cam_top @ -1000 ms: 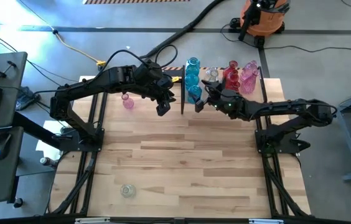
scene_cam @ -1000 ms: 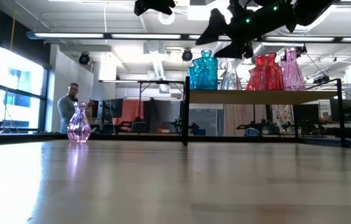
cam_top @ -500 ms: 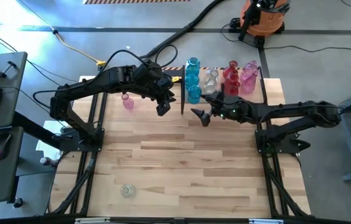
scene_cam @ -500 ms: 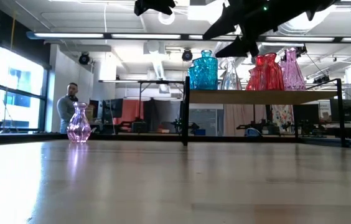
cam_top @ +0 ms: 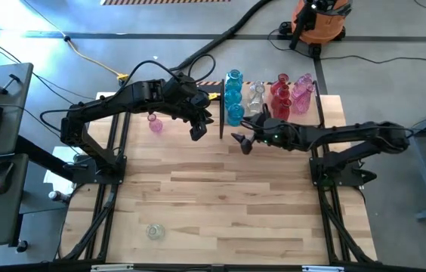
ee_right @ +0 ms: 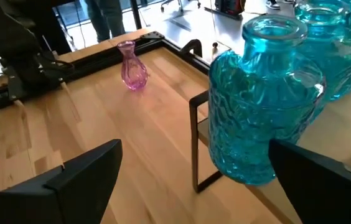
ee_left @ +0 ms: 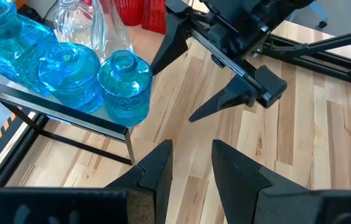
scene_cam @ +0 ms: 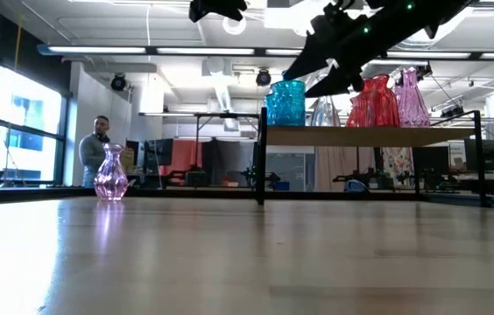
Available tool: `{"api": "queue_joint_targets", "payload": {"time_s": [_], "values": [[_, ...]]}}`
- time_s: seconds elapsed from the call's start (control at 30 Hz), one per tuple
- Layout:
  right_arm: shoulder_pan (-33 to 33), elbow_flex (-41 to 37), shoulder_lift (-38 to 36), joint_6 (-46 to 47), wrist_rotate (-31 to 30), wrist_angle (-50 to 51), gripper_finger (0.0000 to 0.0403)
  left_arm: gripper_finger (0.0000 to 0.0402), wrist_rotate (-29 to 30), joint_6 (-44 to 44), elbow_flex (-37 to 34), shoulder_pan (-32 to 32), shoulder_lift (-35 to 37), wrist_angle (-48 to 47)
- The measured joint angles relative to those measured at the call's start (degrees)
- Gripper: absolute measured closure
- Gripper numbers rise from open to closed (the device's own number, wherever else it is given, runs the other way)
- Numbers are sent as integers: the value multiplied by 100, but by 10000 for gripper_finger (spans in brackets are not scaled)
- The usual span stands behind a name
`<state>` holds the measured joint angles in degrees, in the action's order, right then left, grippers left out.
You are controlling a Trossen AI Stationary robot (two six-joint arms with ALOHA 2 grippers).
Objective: Sort vases onto shelf
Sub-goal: Put the purple vase on the shelf aligned with the other purple vase
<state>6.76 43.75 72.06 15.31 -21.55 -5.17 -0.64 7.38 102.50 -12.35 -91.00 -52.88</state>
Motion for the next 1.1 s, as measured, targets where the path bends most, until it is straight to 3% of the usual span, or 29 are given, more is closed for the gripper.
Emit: {"api": "queue_joint_targets", "payload": {"time_s": [1.1], "values": [[188, 0, 49, 118, -40, -286, 5, 298, 0, -2, 0, 0, 2, 0]]}}
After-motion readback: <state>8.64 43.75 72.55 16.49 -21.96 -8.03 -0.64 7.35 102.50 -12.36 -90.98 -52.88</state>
